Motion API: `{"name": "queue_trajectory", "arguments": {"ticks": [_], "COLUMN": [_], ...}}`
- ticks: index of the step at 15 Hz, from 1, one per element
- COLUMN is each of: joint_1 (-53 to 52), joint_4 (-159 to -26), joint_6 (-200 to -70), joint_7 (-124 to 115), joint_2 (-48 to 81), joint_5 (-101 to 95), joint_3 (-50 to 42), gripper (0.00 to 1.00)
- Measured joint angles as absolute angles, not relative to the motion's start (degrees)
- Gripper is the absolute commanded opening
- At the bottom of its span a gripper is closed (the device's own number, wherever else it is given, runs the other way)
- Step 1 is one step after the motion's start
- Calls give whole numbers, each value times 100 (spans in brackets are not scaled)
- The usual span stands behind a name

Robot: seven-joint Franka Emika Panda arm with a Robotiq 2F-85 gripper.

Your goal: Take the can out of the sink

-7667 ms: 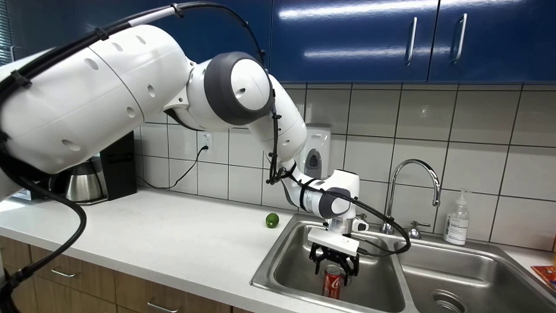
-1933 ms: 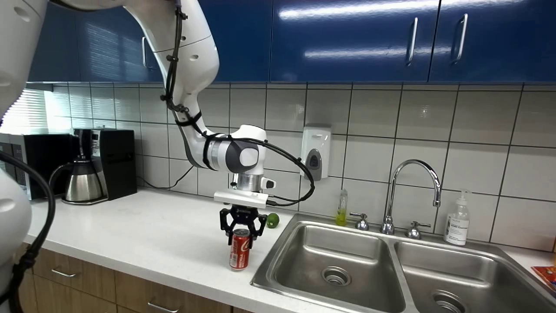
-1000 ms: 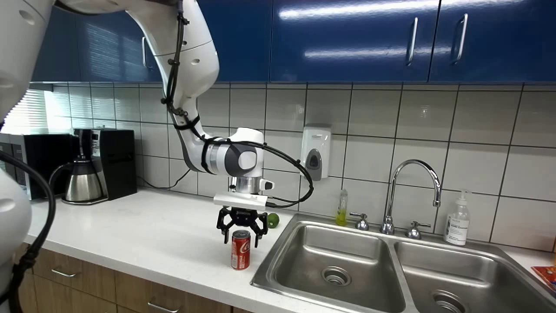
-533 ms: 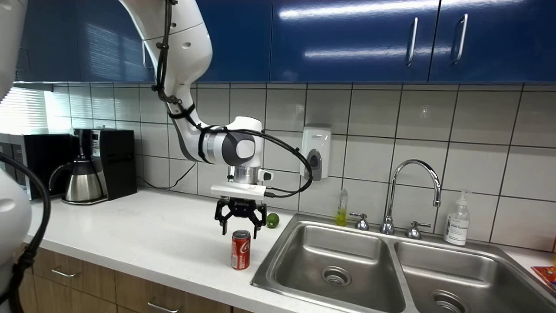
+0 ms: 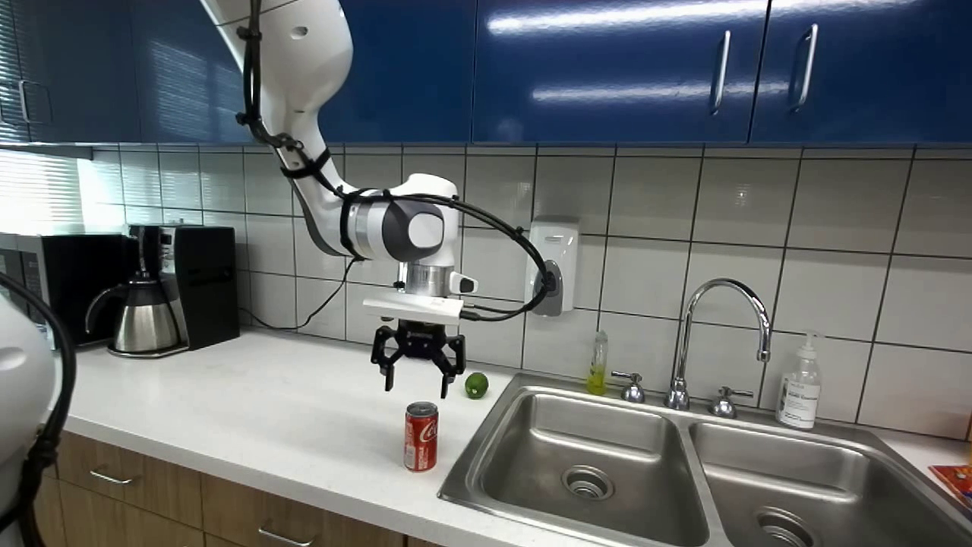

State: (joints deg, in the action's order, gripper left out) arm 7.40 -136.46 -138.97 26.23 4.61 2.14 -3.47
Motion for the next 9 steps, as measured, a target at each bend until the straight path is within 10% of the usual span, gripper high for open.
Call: {"name": "queue_trajectory", "arguments": {"ticks": [9], "joint_1": [740], "joint_4": [-13833], "joint_6": [-13604], "joint_7": [2626], "joint_2": [58], "joint_5": [209], "joint_3": [-510], "gripper": [100]}}
